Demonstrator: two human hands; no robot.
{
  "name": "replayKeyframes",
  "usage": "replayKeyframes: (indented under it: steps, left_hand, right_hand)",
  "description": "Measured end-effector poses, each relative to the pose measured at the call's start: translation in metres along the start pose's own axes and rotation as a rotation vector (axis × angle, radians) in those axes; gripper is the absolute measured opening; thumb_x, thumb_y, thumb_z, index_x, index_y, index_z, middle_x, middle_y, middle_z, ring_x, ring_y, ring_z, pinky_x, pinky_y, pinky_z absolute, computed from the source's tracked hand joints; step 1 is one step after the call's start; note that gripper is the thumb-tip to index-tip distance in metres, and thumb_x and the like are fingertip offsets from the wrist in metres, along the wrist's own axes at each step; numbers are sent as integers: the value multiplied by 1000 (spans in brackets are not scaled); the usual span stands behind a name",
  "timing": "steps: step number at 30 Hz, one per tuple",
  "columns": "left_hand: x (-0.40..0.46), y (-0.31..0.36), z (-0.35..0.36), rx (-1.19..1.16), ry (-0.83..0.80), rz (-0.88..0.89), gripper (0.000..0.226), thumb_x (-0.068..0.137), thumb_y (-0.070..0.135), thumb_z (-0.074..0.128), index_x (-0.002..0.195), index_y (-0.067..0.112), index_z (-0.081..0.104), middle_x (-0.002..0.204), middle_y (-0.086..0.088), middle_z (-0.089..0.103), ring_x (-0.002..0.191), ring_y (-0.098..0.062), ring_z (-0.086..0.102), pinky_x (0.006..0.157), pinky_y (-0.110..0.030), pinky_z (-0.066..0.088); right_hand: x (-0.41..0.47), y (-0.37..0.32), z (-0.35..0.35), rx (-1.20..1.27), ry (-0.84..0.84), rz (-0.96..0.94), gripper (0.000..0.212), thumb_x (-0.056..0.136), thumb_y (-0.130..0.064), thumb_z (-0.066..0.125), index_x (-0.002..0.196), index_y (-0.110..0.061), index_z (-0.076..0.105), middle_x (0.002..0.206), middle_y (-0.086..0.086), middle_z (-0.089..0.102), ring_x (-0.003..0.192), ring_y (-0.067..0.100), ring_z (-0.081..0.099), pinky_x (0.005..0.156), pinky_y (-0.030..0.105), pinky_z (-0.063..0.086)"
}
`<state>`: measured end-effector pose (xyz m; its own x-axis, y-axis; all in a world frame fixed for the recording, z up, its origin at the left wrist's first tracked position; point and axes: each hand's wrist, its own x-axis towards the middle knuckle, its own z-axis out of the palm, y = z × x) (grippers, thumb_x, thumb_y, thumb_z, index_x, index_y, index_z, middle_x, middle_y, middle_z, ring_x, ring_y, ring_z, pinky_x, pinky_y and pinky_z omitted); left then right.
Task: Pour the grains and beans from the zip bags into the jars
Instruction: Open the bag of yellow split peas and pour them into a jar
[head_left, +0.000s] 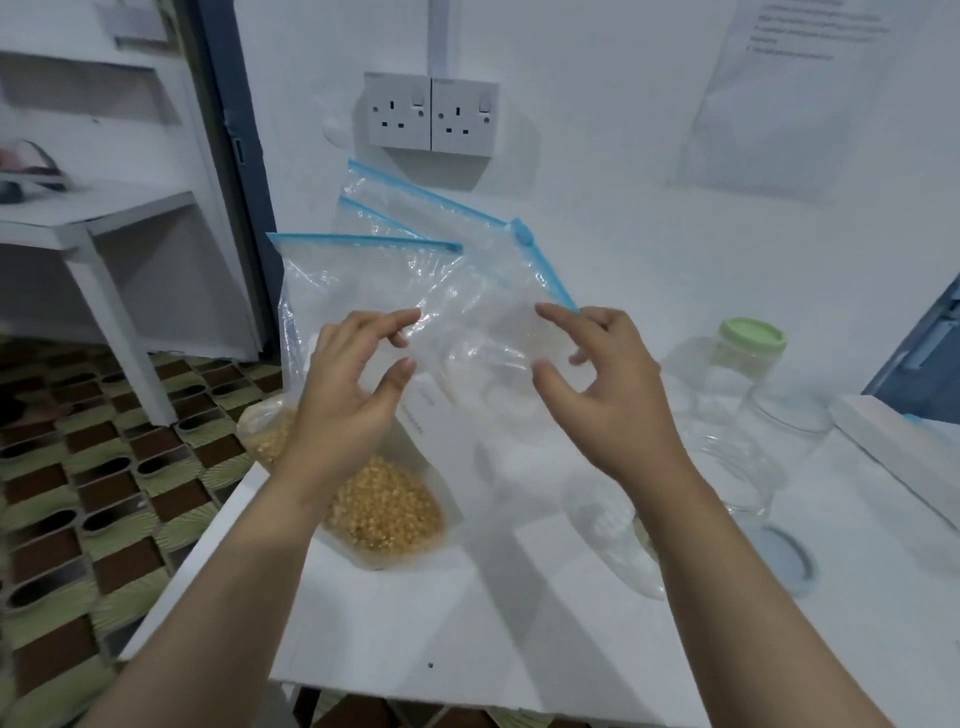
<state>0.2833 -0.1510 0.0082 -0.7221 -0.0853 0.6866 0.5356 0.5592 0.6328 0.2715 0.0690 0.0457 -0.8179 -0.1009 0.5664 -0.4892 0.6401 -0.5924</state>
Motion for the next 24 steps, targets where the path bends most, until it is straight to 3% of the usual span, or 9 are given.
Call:
replayKeyframes:
  steps: [5,7,11,14,16,21,24]
  left_hand:
    - [1,-4,4,18,-20,22,39,94,18,66,127,37,56,107,20,52,115,-16,49,103,-25,36]
    - [3,-8,5,49,-4,25,40,94,18,65,126,39,56,108,20,51,115,-15,48,104,-33,37]
    - [-1,-25,10,175,-11,25,38,96,32,59,131,48,53,124,16,42,117,-11,38,106,-26,28]
    - [-21,-47,14,333,-43,-21,44,96,48,49,140,48,46,137,4,42,128,-19,36,114,-46,24]
    - [-36,-56,18,365,-79,-77,46,98,49,49,144,46,42,132,0,42,132,-18,30,117,-55,18]
    - [-36,-56,16,283,-78,-169,39,93,61,50,132,60,46,110,10,25,105,-5,20,103,-41,27]
    - [-12,-46,9,254,-46,-172,30,87,59,60,115,64,52,107,11,26,108,-7,24,100,-36,25]
  right_hand:
    - [12,-8,-1,85,-103,11,42,86,-30,69,122,-50,62,96,-15,48,92,-3,49,106,42,39]
    - [5,-8,3,96,-24,-33,44,89,-28,69,130,-42,60,96,-14,48,95,3,49,103,45,42]
    - [-8,3,10,65,121,-49,52,92,-29,65,142,-28,52,98,-16,41,88,4,44,95,54,45]
    - [-14,13,9,44,151,-67,58,90,-34,59,146,-25,48,95,-20,38,82,0,41,90,50,47]
    - [-17,17,9,33,161,-97,56,90,-33,59,145,-25,49,93,-20,37,82,-5,44,85,48,48]
    - [-21,21,11,38,164,-143,54,91,-30,61,144,-29,49,92,-20,38,83,-8,45,81,42,47]
    - [-19,21,6,48,193,-182,54,92,-23,60,145,-23,50,94,-19,39,88,-5,48,83,17,44]
